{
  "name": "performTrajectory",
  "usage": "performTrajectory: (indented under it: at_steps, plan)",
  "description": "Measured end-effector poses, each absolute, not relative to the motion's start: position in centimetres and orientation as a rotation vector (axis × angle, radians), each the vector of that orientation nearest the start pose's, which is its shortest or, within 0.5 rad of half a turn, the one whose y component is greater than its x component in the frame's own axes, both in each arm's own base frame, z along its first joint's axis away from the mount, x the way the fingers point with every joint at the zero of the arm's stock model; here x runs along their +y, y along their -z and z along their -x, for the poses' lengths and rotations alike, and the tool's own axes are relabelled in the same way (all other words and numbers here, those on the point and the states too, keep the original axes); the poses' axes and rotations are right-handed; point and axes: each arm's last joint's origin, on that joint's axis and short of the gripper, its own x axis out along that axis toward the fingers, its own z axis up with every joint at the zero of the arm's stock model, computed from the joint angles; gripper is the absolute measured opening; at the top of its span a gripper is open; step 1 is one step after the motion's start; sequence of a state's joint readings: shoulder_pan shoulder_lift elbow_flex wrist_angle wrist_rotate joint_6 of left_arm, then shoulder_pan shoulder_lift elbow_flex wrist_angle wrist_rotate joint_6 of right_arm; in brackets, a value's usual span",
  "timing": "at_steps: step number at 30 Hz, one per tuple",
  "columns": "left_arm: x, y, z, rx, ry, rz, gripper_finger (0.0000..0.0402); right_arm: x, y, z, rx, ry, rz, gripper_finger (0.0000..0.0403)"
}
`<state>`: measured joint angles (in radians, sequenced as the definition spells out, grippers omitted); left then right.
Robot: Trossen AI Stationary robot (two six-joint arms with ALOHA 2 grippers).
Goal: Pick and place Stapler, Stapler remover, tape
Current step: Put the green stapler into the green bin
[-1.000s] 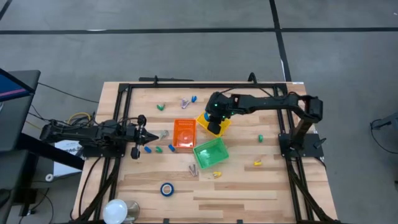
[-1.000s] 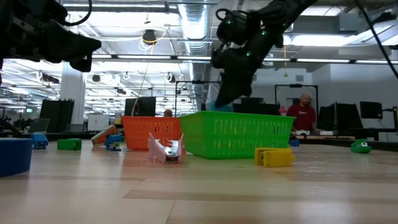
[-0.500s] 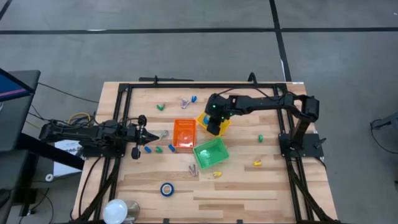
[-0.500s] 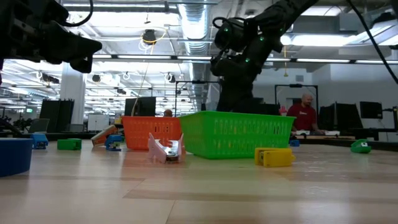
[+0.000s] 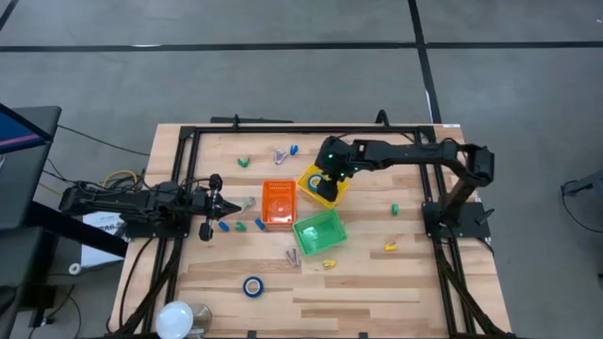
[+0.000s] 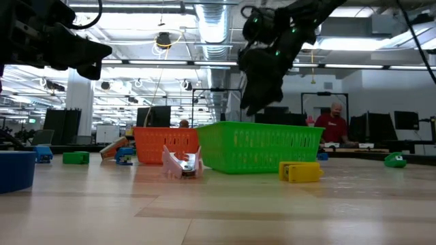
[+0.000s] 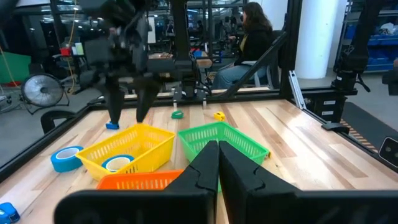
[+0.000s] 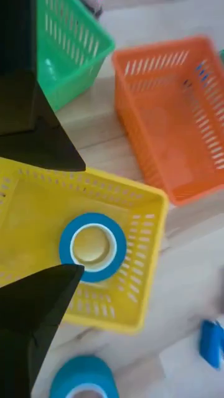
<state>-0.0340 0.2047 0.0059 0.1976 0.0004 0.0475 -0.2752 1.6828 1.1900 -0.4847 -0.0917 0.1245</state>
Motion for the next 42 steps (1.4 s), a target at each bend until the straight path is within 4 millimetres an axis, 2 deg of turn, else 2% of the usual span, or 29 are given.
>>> performTrajectory:
  at_steps: [7, 14, 20, 25, 30, 36, 42]
  plan:
    - [-0.4, -16.8, -11.0, -0.001, 0.034, -0.047, 0.0004, -8.7, -25.8, -31.8, 0.871, 0.234, -0.271, 0.0229]
    - [-0.4, -16.8, -11.0, -0.005, 0.034, -0.047, 0.0004, -8.5, -26.9, -30.8, 0.866, 0.234, -0.271, 0.0224]
    - [-0.4, -16.8, -11.0, -0.006, 0.035, -0.047, 0.0004, -8.0, -26.1, -30.1, 0.97, 0.232, -0.293, 0.0223]
    - [-0.4, -16.8, -11.0, -0.006, 0.034, -0.047, 0.0004, -7.6, -24.8, -28.6, 1.062, 0.267, -0.338, 0.0221]
    - [-0.4, -16.8, -11.0, -0.006, 0.034, -0.047, 0.0004, -6.1, -23.1, -27.1, 1.16, 0.249, -0.348, 0.0221]
    - [-0.4, -16.8, -11.0, -0.006, 0.035, -0.047, 0.0004, -5.0, -22.4, -25.1, 1.198, 0.261, -0.381, 0.0221]
    - [-0.4, -16.8, -11.0, -0.006, 0.034, -0.047, 0.0004, -4.6, -22.0, -22.8, 1.236, 0.407, -0.573, 0.0221]
